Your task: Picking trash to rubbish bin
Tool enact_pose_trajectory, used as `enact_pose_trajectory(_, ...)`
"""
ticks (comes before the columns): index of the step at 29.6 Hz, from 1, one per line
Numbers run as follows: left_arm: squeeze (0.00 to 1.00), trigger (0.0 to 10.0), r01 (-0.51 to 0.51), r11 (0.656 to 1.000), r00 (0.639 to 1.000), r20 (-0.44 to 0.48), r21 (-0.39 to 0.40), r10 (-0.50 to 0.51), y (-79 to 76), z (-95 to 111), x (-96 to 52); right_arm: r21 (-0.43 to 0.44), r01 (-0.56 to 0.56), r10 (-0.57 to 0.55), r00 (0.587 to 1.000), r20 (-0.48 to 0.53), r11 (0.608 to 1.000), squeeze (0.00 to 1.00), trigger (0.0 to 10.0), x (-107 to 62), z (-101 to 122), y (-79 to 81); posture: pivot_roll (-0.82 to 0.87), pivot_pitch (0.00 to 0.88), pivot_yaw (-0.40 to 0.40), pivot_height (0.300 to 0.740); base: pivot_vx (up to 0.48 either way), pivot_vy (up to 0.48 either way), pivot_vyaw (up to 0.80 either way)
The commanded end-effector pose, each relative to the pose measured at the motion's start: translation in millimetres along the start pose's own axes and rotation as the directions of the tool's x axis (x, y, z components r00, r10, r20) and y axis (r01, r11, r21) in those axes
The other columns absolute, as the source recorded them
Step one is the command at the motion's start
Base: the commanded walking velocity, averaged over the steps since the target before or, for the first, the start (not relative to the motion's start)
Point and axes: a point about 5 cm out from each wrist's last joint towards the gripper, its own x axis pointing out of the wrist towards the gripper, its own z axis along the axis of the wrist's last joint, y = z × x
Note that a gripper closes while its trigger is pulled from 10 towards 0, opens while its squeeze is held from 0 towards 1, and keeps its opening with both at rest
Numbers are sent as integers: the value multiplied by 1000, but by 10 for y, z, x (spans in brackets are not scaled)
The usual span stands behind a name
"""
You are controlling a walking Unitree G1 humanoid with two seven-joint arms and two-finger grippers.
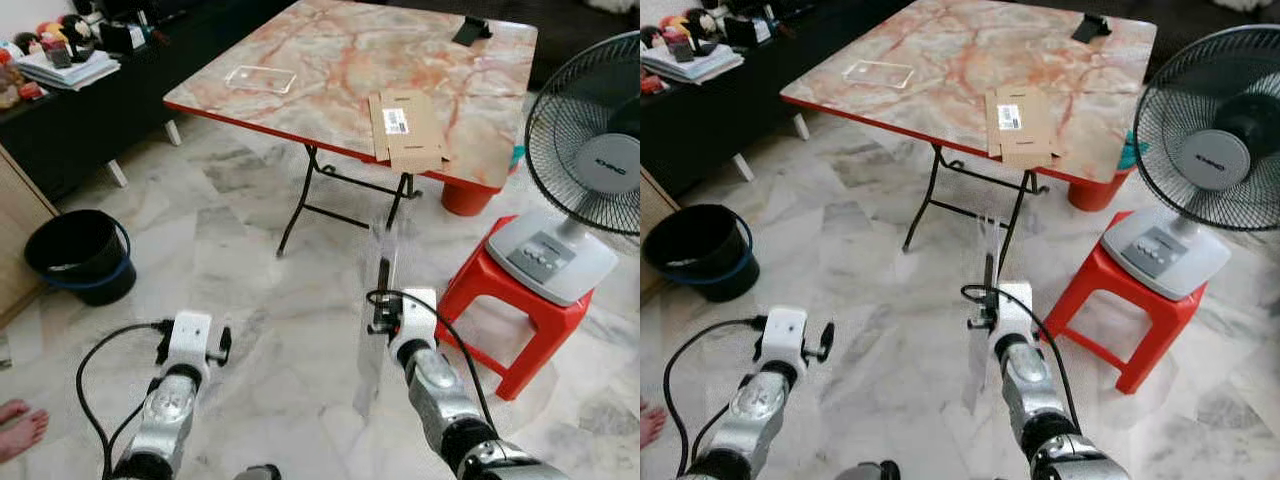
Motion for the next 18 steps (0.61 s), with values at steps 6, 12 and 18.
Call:
enact_pose_trajectory(6,0,10000,-13,1000,971,-237,-3,12,81,-514,-232,23,58,-51,972,-228,998,0,10000,-188,-508,-141,105,103,-3,740,0,0,0)
enact_pose_trajectory(12,0,10000,-37,999,944,-328,-4,33,106,-728,-376,18,103,-92,943,-319,994,0,10000,-335,-757,-250,105,95,-5,740,0,0,0)
enact_pose_trajectory(18,0,10000,-82,996,907,-417,-29,63,150,-928,-535,9,155,-137,892,-430,988,0,10000,-550,-1060,-373,106,98,-8,740,0,0,0)
